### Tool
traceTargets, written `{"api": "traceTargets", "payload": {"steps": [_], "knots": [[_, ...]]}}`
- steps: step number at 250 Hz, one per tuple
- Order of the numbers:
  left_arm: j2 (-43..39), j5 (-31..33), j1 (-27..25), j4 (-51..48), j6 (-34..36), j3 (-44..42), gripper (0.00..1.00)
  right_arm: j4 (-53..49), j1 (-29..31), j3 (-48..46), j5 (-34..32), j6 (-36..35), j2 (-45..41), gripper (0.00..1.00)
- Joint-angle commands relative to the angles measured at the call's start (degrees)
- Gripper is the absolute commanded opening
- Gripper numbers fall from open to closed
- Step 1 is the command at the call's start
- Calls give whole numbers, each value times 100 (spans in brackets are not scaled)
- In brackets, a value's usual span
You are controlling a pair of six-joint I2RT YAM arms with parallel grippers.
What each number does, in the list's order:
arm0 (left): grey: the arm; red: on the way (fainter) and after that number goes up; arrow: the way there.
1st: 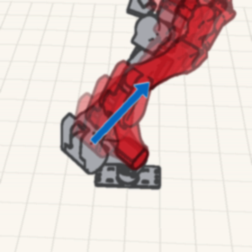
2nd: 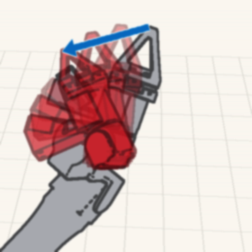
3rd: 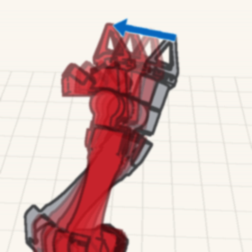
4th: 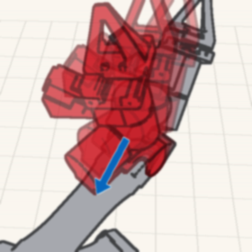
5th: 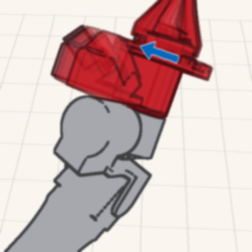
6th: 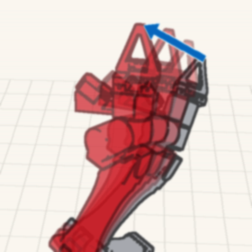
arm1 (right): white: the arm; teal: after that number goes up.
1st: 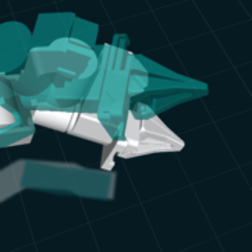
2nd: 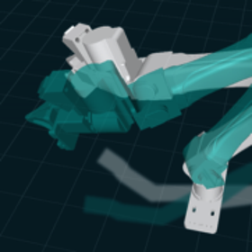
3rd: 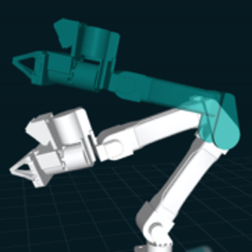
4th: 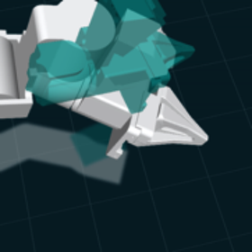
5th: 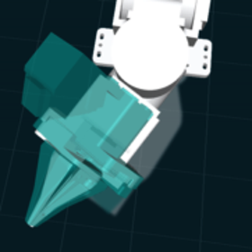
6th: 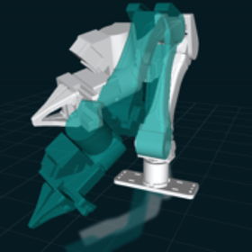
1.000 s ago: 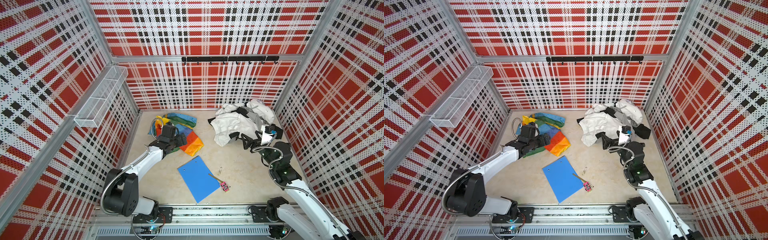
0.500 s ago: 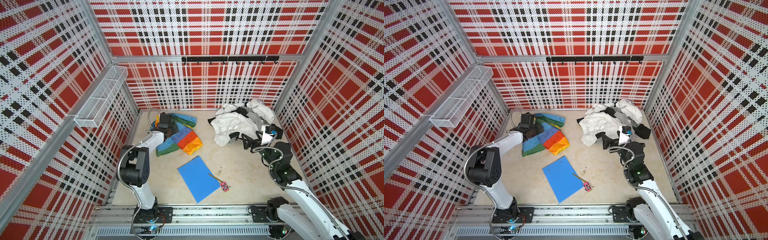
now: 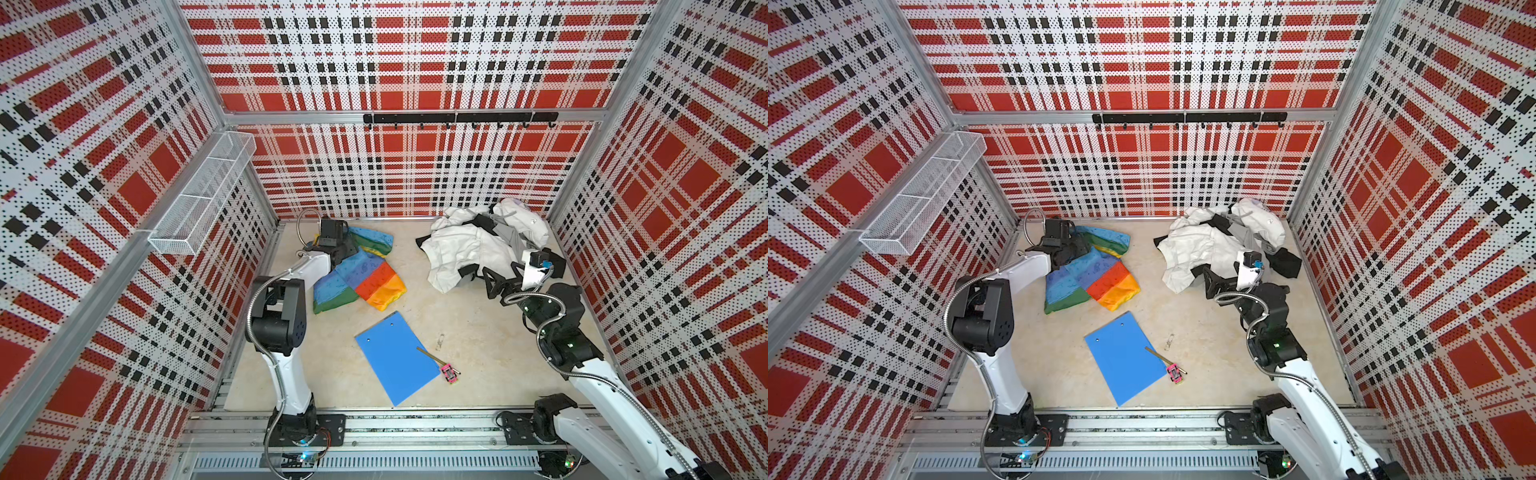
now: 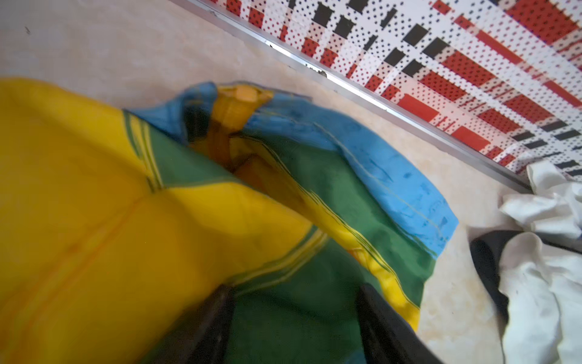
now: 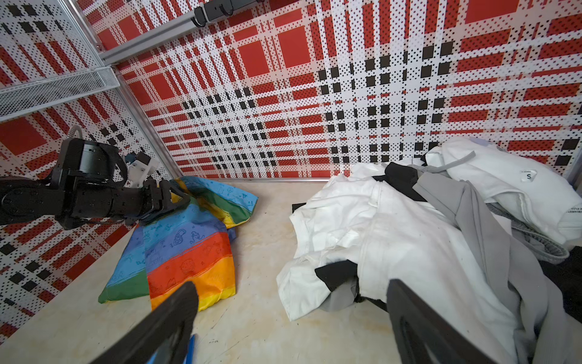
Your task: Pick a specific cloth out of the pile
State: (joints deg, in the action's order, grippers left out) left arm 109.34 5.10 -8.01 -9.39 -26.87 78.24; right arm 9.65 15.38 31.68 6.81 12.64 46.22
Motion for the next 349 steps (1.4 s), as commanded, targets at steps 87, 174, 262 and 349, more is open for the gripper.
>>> {"api": "traceTargets", "payload": {"steps": [87,174,262,349], "knots": [[-1736,-74,-450,-1276,879,-585,82,222,17,106,-45,-60,67,100],[-819,-207,-879,-1379,867,-564,89,183,13,128,-101,-43,110,100],[602,-61,-343,-1197,477,480,85,142,17,132,-83,-43,96,100],[-63,-177,-256,-734,211,298,91,169,18,110,-100,-53,91,100]]}}
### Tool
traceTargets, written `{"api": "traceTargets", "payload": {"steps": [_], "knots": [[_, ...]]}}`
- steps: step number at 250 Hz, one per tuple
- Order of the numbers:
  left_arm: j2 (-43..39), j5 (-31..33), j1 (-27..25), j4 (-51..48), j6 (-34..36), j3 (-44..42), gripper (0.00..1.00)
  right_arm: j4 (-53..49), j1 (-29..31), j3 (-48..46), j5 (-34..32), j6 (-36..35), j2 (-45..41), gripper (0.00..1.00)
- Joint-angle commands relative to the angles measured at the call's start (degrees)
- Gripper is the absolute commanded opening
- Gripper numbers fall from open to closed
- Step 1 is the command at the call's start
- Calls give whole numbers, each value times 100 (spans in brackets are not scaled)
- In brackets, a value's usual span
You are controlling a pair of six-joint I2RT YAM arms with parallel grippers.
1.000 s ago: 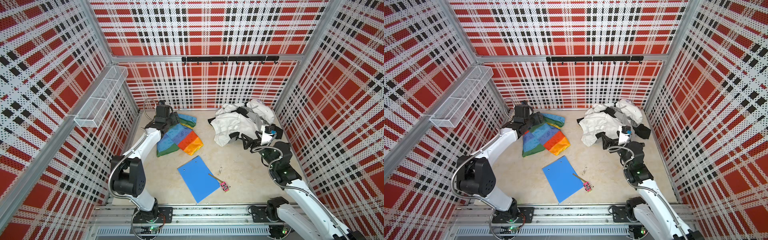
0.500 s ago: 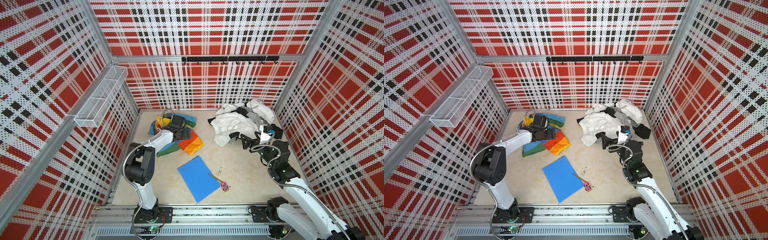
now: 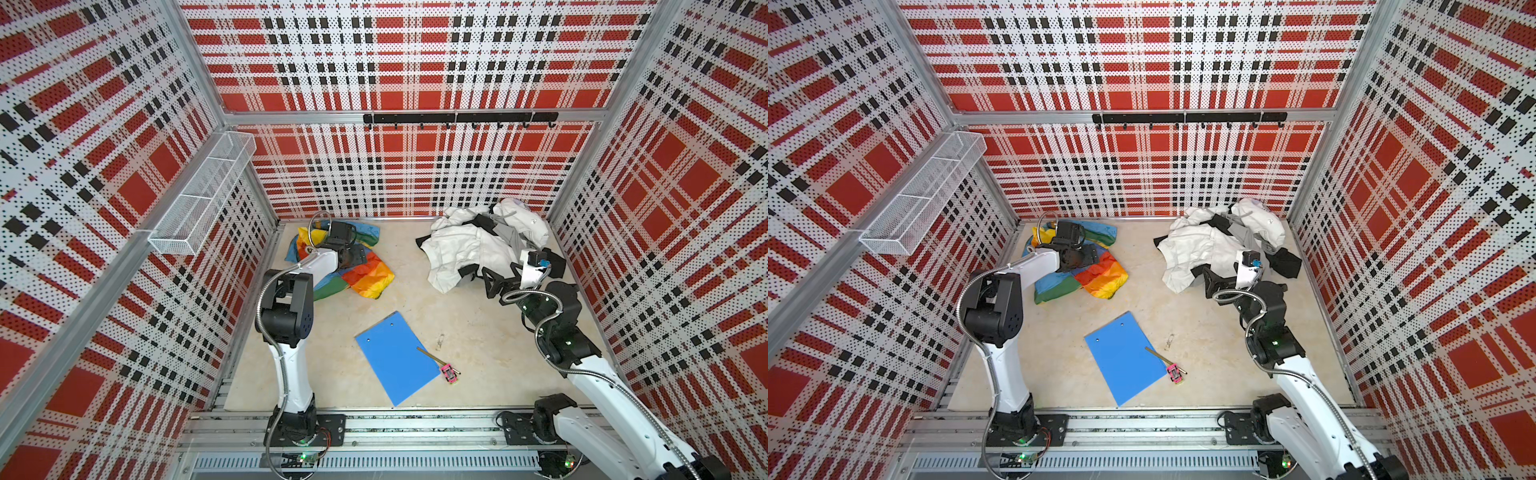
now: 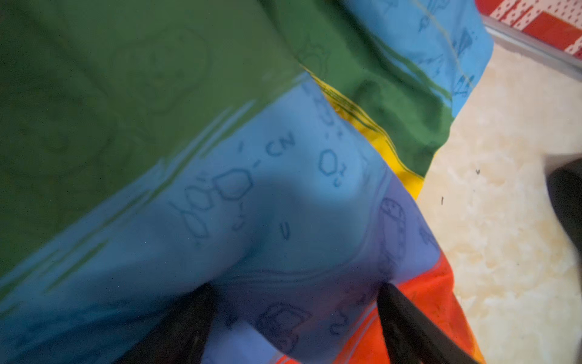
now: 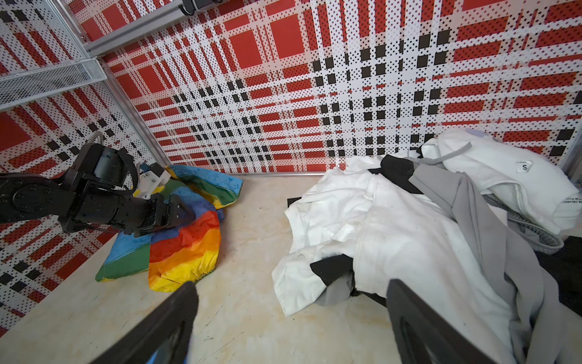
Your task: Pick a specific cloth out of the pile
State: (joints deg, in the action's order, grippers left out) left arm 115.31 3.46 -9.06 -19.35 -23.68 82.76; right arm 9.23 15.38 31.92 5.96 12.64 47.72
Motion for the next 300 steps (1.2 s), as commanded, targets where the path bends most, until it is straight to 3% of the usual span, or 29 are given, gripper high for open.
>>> {"api": "traceTargets", "payload": {"steps": [1,37,83,121,169,207,229,272,300], "knots": [[-681,-13,-158,264,-109,-163,91,215,14,90,-15,-52,-57,100],[-1752,-24,-339,441,-45,-716,100,241,11,83,-25,-71,-63,100],[-3128,-130,-554,791,133,-1531,99,205,16,188,29,-99,52,100],[-4186,-580,-568,1382,300,-2371,99,-17,22,368,-139,-157,131,100],[-5306,-280,-642,2416,370,-3902,99,-359,33,320,-602,-114,-68,100],[-5633,224,-494,3174,383,-4969,99,-840,28,324,-1332,1,-150,100],[-5583,33,-439,3760,1130,-5364,99,-1033,28,326,-1606,45,-123,100],[-5328,758,-112,4357,1895,-5728,99,-763,32,9,-1949,-71,-234,100],[-4989,300,336,5177,1956,-6063,99,-241,35,-372,-2296,-298,-388,100]]}}
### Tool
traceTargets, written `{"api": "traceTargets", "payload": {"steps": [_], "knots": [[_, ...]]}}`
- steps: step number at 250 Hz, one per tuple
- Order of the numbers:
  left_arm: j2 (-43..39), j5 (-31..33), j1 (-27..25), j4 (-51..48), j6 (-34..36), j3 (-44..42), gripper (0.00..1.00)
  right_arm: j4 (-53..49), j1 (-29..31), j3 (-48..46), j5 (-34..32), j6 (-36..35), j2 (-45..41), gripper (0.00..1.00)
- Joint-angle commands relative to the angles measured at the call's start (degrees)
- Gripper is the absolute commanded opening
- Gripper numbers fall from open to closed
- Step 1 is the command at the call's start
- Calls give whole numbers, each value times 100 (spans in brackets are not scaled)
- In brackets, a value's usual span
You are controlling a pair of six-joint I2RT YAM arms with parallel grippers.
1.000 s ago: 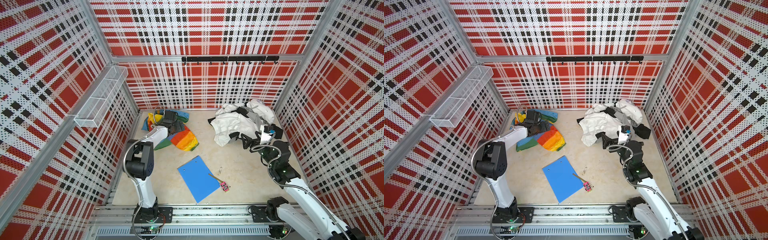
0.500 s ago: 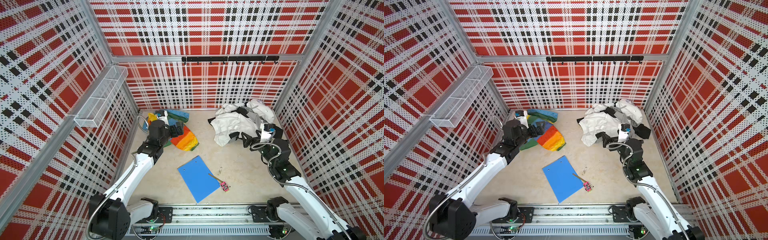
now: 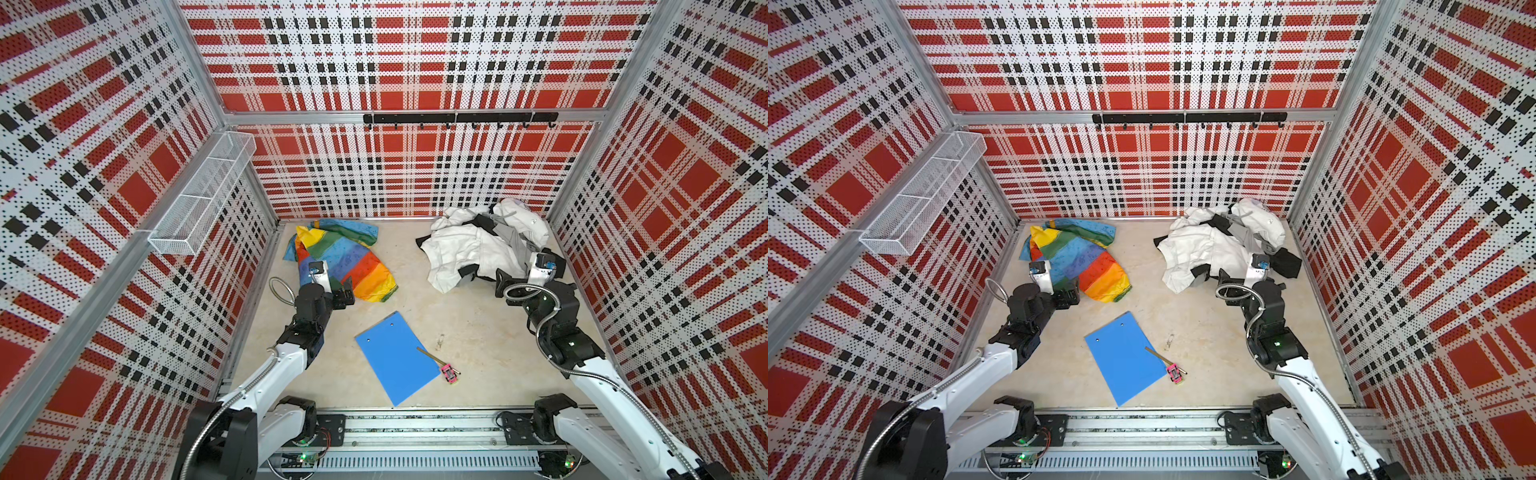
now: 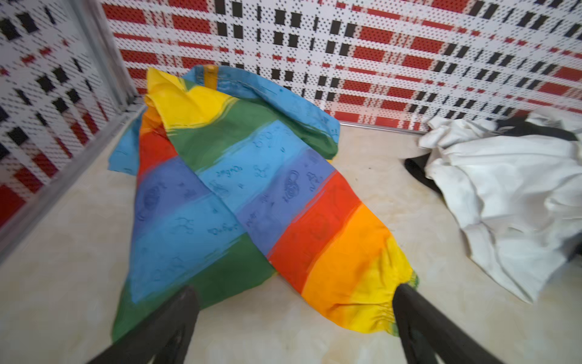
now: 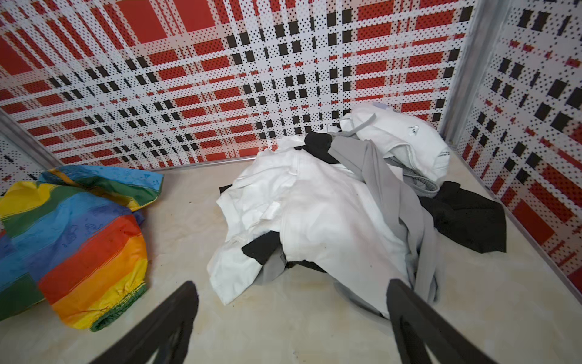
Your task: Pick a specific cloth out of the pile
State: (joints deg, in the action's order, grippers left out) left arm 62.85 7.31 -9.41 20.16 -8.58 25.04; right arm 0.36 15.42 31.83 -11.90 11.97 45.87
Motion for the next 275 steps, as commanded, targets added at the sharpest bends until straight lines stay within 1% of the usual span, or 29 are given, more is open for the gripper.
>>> {"api": "traceTargets", "payload": {"steps": [1,28,59,87,102,113,125,140,163,178,256,275], "knots": [[269,-96,384,1257,450,-303,99,666,27,-376,-521,-239,-206,100],[573,-326,680,1964,517,-613,99,1262,27,-759,-678,-369,-286,100],[977,-662,944,2665,579,-816,99,1686,31,-973,-766,-548,-86,100],[1512,-794,978,3475,688,-908,99,2115,22,-1137,-1011,-790,258,100],[1636,-900,966,3523,820,-830,99,2330,9,-1189,-1165,-925,486,100],[1797,-867,944,3655,918,-779,99,2526,-7,-1241,-1230,-1042,652,100],[2018,-836,965,3762,945,-722,99,2679,-39,-1280,-1240,-1133,825,100],[2353,-1005,1013,4182,911,-744,99,2829,-96,-1304,-1221,-1183,1009,100],[2757,-922,971,4710,934,-808,99,3153,-208,-1387,-1146,-1205,1265,100],[2689,-828,984,4585,911,-812,99,3291,-267,-1400,-1049,-1208,1395,100],[2724,-898,1011,4593,877,-772,99,4181,-429,-1434,-884,-1320,2190,100],[2725,-897,1008,4594,874,-772,99,4255,-476,-1426,-811,-1344,2297,100]]}}
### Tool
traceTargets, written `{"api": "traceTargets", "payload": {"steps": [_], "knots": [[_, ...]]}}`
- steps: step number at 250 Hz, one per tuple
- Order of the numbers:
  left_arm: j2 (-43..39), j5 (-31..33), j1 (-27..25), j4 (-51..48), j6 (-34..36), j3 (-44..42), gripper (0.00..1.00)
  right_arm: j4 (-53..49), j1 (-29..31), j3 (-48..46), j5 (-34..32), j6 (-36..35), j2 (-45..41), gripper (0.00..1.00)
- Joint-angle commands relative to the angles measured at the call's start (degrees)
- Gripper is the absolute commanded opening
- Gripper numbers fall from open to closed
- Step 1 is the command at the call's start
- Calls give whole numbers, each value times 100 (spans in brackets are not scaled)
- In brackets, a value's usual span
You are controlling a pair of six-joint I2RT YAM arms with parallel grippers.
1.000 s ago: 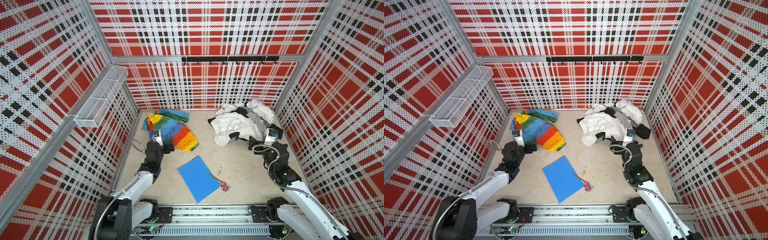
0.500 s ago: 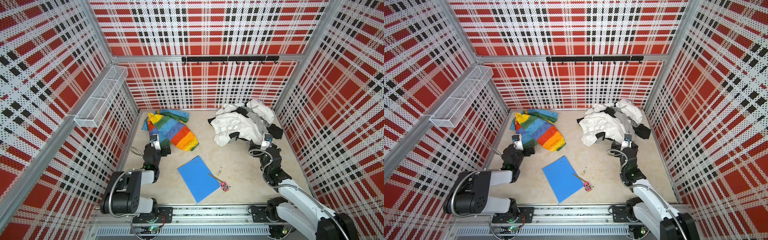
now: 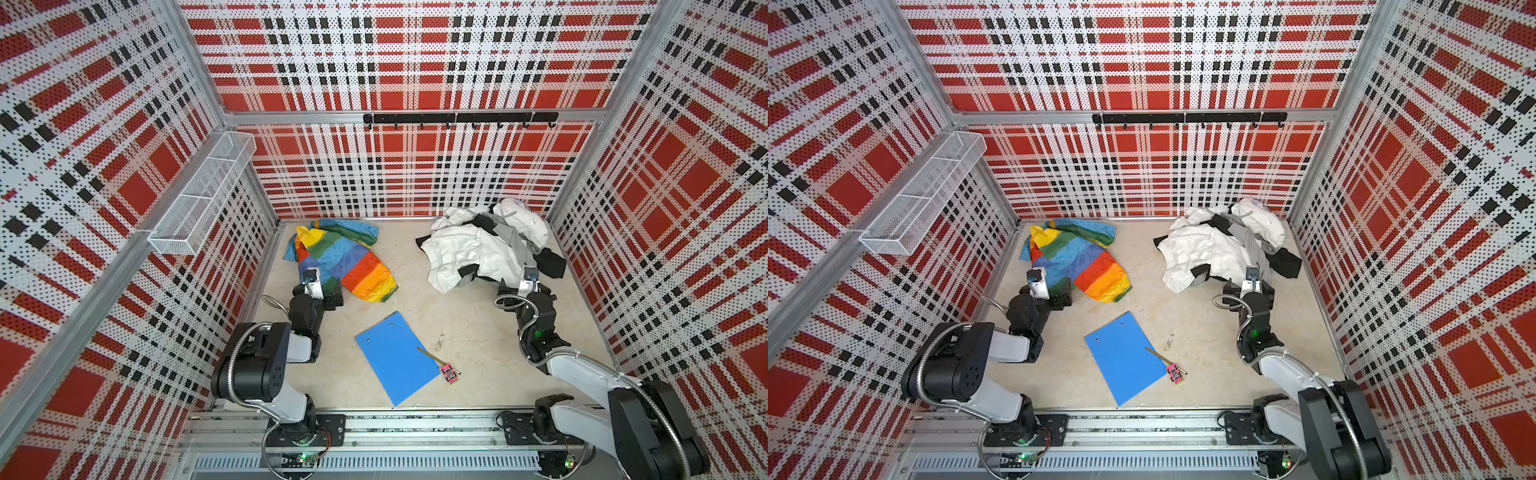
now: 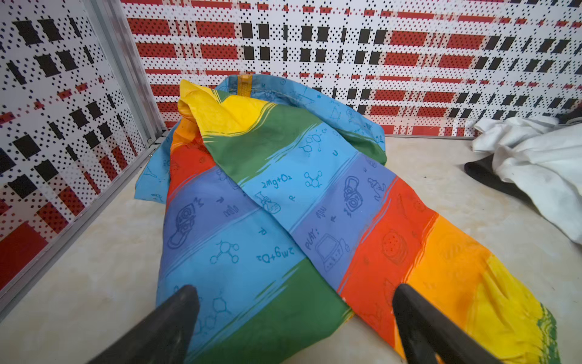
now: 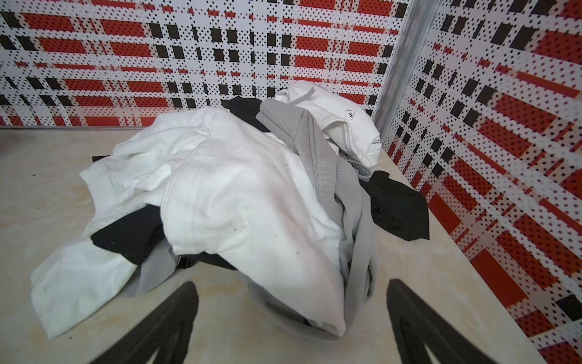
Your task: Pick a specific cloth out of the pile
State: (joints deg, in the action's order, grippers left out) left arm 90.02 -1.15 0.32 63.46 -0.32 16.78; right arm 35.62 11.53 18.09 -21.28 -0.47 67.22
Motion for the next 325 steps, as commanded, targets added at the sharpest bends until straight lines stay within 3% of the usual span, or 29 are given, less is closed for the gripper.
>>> {"api": "traceTargets", "payload": {"steps": [1,98,118,157,181,233,242,256,271,325], "knots": [[8,-47,32,264,49,54,99,737,-88,-56,134,-106,169,100],[9,-2,8,272,81,45,99,2081,-671,-255,589,52,1089,100],[7,-3,4,279,76,45,99,1730,-806,-35,705,95,1185,100],[14,6,2,281,76,45,99,2072,-1161,-48,1088,167,1362,100],[9,8,-1,281,73,41,99,2948,-1447,-262,1474,340,1781,100],[7,18,-5,281,84,45,99,3085,-1336,-208,1912,18,2144,100],[8,20,3,281,84,45,99,3457,-1271,-272,1883,-56,2270,100],[7,17,-4,281,86,45,99,2974,-1259,-187,1866,-56,2104,100],[6,18,-1,281,83,45,99,3368,-1258,-233,1873,-76,2259,100],[7,18,-3,281,83,37,99,3291,-1241,-244,1838,-96,2201,100]]}}
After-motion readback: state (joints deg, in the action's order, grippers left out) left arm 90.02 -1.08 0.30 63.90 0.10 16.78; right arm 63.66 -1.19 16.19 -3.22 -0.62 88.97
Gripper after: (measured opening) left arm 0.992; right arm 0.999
